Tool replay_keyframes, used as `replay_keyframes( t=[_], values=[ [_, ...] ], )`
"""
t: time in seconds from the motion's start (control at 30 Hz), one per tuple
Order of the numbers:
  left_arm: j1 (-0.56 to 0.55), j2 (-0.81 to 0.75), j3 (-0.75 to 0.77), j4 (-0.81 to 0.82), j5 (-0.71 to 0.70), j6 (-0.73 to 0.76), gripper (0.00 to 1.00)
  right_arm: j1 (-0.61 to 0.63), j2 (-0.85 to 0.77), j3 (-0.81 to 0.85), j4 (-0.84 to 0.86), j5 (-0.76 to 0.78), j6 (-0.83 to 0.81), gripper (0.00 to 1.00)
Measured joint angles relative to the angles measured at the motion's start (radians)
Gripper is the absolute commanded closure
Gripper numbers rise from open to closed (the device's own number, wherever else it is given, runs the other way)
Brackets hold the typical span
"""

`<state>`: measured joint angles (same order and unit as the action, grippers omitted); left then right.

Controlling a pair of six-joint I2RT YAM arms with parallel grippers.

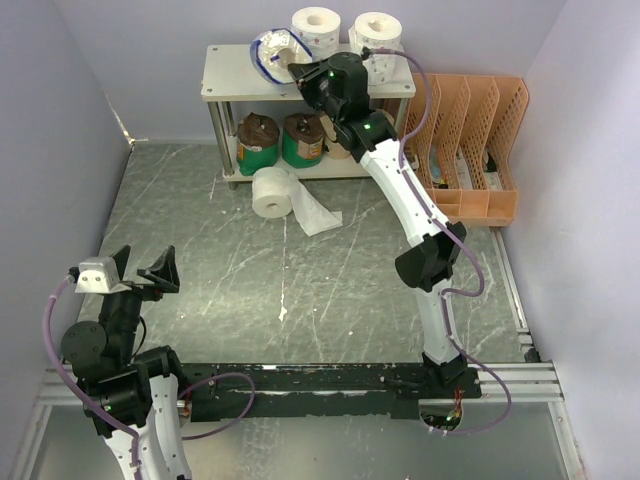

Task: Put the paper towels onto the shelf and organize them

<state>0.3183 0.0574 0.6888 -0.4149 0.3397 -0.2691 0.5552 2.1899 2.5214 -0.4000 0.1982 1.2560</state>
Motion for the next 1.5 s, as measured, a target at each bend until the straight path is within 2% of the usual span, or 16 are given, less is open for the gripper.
replay_keyframes(
  t=[0.1,0.23,0.7,1.23,1.3,1.4,1.5],
  values=[
    [0.000,0.000,0.000,0.000,0.000,0.000,0.01,-0.004,0.000,0.000,0.036,-0.004,-0.008,0.85],
    [0.000,-0.001,0.000,0.000,0.000,0.000,0.01,-0.006,0.000,0.000,0.066,-0.020,-0.013,0.82],
    [0.000,-0.001,-0.004,0.003,0.000,0.000,0.01,-0.030,0.001,-0.005,0.109,-0.066,-0.013,0.83],
    [-0.002,-0.001,-0.004,0.005,0.002,0.000,0.01,-0.030,-0.005,-0.098,0.140,-0.098,-0.007,0.81],
    [-0.002,-0.001,-0.004,0.005,0.002,0.000,0.01,-0.030,-0.005,-0.098,0.140,-0.098,-0.008,0.77],
    [-0.002,-0.001,-0.004,0.005,0.002,0.001,0.01,-0.030,-0.005,-0.098,0.144,-0.098,-0.006,0.60],
    [-0.005,-0.001,-0.004,0.005,0.002,0.002,0.01,-0.030,-0.005,-0.098,0.150,-0.097,-0.005,0.49]
  ],
)
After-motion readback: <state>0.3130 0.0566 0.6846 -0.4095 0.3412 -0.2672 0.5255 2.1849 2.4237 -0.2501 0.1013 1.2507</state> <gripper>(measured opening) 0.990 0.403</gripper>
